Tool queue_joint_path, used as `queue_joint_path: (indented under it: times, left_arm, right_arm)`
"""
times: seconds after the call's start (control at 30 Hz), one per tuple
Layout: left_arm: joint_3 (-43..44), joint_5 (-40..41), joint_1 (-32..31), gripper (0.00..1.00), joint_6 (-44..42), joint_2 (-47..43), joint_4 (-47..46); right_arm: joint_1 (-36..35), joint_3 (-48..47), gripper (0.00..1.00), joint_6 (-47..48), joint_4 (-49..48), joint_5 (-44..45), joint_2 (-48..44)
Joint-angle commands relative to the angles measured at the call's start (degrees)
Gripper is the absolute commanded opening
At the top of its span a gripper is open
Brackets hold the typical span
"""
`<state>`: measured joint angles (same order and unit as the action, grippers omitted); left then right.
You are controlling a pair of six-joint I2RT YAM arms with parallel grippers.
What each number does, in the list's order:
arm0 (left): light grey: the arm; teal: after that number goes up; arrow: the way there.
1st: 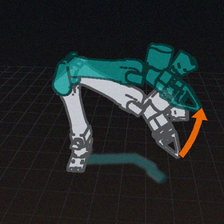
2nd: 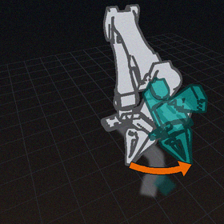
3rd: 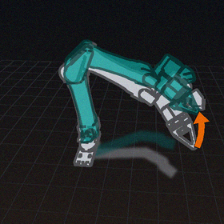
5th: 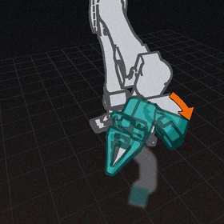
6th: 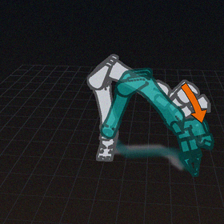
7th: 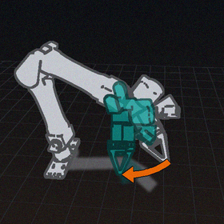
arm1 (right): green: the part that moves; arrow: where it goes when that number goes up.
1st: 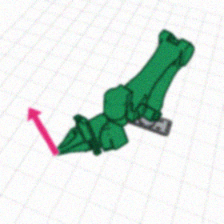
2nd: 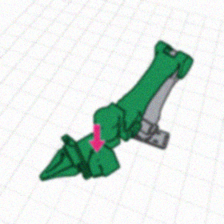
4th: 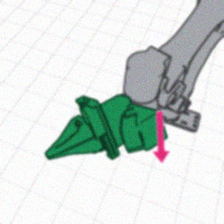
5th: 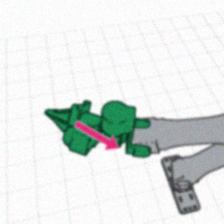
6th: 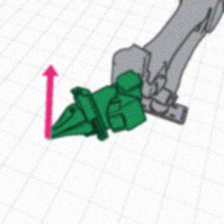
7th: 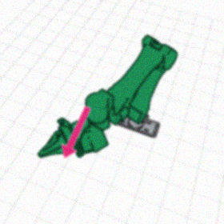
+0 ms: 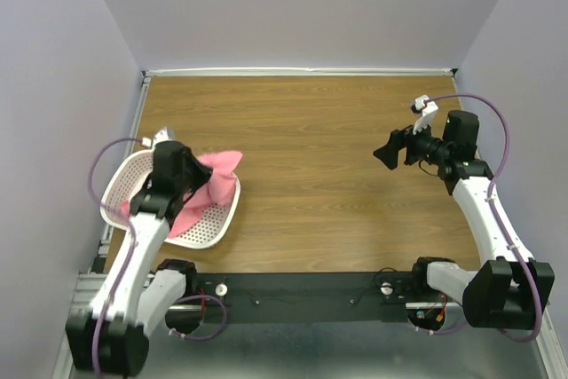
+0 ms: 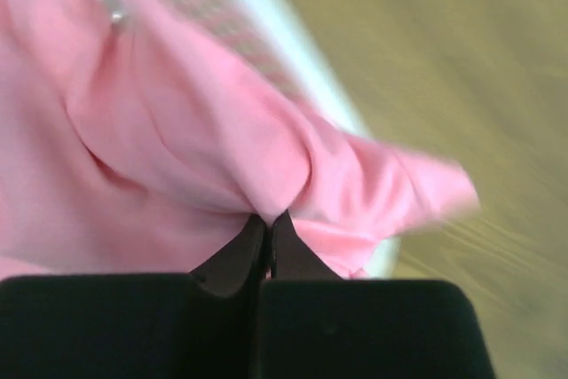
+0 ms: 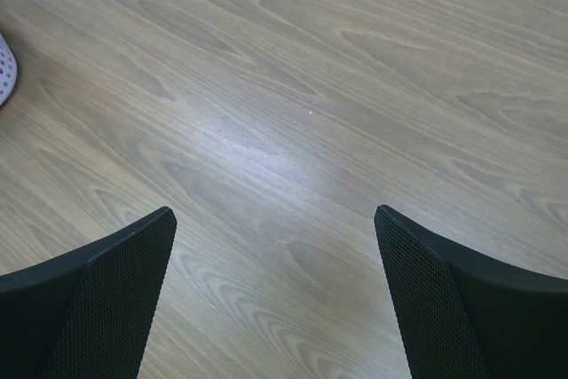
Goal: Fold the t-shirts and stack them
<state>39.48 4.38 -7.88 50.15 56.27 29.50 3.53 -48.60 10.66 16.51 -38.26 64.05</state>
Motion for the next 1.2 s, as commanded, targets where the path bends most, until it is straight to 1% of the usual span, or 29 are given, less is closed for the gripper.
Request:
queue_joint_path:
  times: [0.0,0.03,0.07,0.1,0.13,0.17,0.2,0.23,0.27,0.33,0.37,0.4,0.47,0.53,0.63,0.77,0.8,0.83,0.87,0.9,0.93,0.97,1.0,1.03,1.1,1.13,1.17]
  left_arm:
    - [3.5,-20.17,-0.21,0.0,-17.07,-23.59,-26.32]
    - [4.71,-25.07,-0.21,0.0,-17.54,-24.97,-31.03]
    - [6.64,-27.21,-0.21,0.0,-17.28,-24.63,-33.86]
    - [9.18,-30.54,-0.29,0.0,-17.37,-20.11,-37.28]
    - [15.04,-37.71,-0.29,0.0,-16.93,-16.67,-38.36]
    - [17.88,-41.17,-0.56,0.0,-15.45,-10.11,-39.85]
    - [20.34,-43.64,-2.65,0.0,-12.65,-7.43,-44.91]
    - [23.15,-44.71,-4.15,0.0,-12.36,-5.05,-46.53]
    - [29.71,-43.33,-5.81,0.0,-13.14,-3.03,-46.89]
    - [36.42,-41.83,-10.47,0.0,-14.72,2.68,-46.55]
    - [42.02,-41.39,-11.36,0.0,-14.38,4.44,-46.46]
    - [44.25,-41.47,-11.98,0.0,-13.77,7.86,-46.55]
    - [48.03,-41.12,-14.26,0.0,-12.54,10.6,-47.07]
    - [48.49,-40.33,-16.02,0.0,-12.53,13.51,-47.34]
    - [45.78,-37.79,-18.13,0.0,-13.06,15.36,-47.69]
    - [37.36,-37.08,-19.1,0.0,-13.32,16.5,-48.48]
    - [36.03,-36.82,-19.19,0.18,-13.85,16.94,-47.35]
    - [35.06,-35.77,-19.19,0.55,-14.63,17.12,-45.77]
    - [34.09,-34.54,-19.28,0.98,-16.3,17.55,-43.32]
    - [33.91,-33.05,-19.54,0.98,-19.88,17.38,-37.81]
    - [33.21,-30.95,-19.63,0.98,-21.4,17.03,-35.76]
    - [31.11,-26.05,-19.63,0.98,-23.24,15.2,-32.78]
    - [30.05,-22.78,-19.63,0.99,-23.26,14.31,-31.09]
    - [28.21,-15.36,-19.54,0.98,-24.04,13.44,-29.6]
    - [26.09,-8.9,-19.63,0.98,-23.88,11.07,-23.73]
    - [24.95,-5.73,-19.54,0.98,-22.74,10.27,-22.39]
    - [21.89,-0.05,-19.54,0.98,-19.68,9.48,-21.16]
  right_arm:
    - [-0.1,-1.85,1.0,0.86,0.89,0.29,-0.95]
    - [-0.1,-1.85,1.0,0.86,0.89,0.29,-0.77]
    - [-0.1,-1.85,1.0,0.86,0.98,0.29,-0.68]
    - [-0.1,-1.85,1.0,0.95,0.89,0.29,-0.51]
    - [-0.1,-1.94,1.0,0.95,0.89,0.47,-0.25]
    - [-0.1,-1.76,1.0,0.95,0.89,0.73,-0.16]
    - [-0.1,-1.76,1.0,0.95,0.89,0.82,-0.16]
    - [-0.1,-1.68,1.0,1.03,0.89,0.91,-0.07]
    - [-0.1,-1.67,1.0,1.21,0.89,1.34,0.02]
    - [-0.1,-1.67,1.0,1.47,0.89,2.13,-0.15]
    - [-0.1,-1.76,1.0,1.65,0.89,3.01,-0.33]
    - [-0.1,-1.76,1.0,1.65,0.89,3.8,-0.42]
    - [-0.1,-1.85,1.0,1.74,0.89,5.55,-0.51]
    - [-0.1,-1.94,1.0,1.91,0.89,6.27,-0.68]
    - [-0.1,-2.03,1.0,2.09,0.89,7.58,-0.86]
    - [-0.1,-2.11,1.0,2.09,0.8,8.38,-0.77]
    - [-0.1,-2.03,1.0,2.09,0.8,8.46,-0.77]
    - [-0.1,-2.11,1.0,2.18,0.8,8.47,-0.77]
    - [-0.1,-2.03,1.0,2.09,0.89,8.55,-0.77]
    - [-0.1,-2.03,1.0,2.18,0.89,8.55,-0.77]
    - [-0.1,-2.03,1.0,2.26,0.89,8.55,-0.77]
    - [-0.1,-2.03,1.0,2.18,0.89,8.47,-0.68]
    - [-0.1,-2.03,1.0,2.18,0.89,8.38,-0.6]
    - [-0.1,-2.03,1.0,2.09,0.89,8.29,-0.51]
    - [-0.1,-2.03,1.0,2.0,0.98,7.94,-0.42]
    - [-0.1,-2.03,1.0,2.09,0.8,7.94,-0.42]
    - [-0.1,-2.03,1.0,2.0,0.8,7.76,-0.33]
